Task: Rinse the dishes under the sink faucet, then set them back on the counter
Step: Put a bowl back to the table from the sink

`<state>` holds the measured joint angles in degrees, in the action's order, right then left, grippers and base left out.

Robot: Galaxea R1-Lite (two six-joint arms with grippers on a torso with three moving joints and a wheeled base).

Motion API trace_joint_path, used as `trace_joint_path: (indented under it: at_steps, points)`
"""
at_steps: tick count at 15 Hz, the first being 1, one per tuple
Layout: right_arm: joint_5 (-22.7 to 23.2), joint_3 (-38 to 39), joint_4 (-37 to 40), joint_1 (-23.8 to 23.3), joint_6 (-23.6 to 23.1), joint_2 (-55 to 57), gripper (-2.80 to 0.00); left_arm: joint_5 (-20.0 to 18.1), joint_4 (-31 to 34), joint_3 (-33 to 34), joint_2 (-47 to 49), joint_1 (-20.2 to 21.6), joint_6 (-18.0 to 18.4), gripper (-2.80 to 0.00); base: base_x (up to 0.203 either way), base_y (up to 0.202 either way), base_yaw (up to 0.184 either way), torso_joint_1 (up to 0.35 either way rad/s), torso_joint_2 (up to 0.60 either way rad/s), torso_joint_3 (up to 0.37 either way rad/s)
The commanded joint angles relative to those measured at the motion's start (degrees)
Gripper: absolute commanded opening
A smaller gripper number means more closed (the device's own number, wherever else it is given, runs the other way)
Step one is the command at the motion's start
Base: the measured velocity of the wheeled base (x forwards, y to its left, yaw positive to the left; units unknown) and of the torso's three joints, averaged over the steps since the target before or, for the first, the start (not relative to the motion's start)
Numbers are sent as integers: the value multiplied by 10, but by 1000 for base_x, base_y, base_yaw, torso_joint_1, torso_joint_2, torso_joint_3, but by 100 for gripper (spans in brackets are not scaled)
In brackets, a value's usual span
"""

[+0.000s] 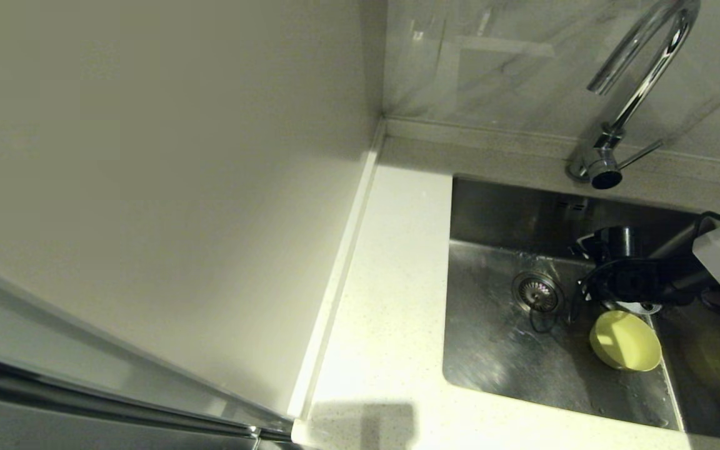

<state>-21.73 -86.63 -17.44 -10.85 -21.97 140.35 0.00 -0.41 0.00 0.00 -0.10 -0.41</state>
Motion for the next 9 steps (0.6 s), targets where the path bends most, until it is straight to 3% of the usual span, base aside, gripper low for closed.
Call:
trace_joint_path:
  at_steps: [1,6,9]
  points:
    - [-2,0,-1,0,-3,-6,-280,0,0,2,0,0,0,-280,0,0,0,0,0,0]
    - [2,28,-1,1,0,-45,-280,0,0,2,0,0,0,-280,0,0,0,0,0,0]
    - [5,84,-1,1,1,-98,-280,0,0,2,0,0,0,-280,0,0,0,0,0,0]
